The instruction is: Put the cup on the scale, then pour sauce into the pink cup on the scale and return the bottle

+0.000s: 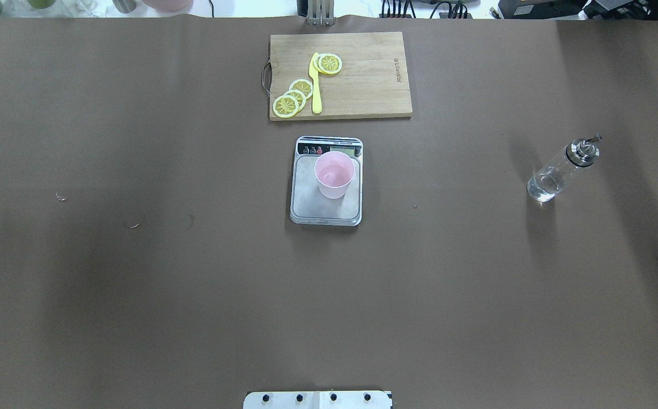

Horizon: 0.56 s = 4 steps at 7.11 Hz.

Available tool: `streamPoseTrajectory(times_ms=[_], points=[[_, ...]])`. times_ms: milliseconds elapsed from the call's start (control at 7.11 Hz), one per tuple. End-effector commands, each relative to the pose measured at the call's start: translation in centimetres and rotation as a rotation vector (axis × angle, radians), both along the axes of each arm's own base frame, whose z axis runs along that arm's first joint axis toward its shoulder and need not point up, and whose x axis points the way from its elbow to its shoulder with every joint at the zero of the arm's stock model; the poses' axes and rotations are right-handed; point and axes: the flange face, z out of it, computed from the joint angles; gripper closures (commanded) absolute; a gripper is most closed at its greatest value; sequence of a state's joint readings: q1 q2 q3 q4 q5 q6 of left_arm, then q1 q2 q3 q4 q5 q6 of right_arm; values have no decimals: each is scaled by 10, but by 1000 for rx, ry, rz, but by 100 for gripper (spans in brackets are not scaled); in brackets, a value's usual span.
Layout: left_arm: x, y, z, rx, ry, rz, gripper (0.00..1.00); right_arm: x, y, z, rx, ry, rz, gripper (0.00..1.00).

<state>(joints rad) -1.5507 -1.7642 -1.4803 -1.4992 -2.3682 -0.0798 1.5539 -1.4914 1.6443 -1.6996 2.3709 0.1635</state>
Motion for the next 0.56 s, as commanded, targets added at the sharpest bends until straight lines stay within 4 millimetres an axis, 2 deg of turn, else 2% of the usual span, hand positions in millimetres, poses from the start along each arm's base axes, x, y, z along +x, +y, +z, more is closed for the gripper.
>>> streamPoseTrajectory(times_ms=[0,422], points=[[0,0,2,-4,0,0,2,0,-1,-2,3,-1,0,0],[-4,0,2,2,0,-4,2,0,-1,-2,3,-2,0,0]])
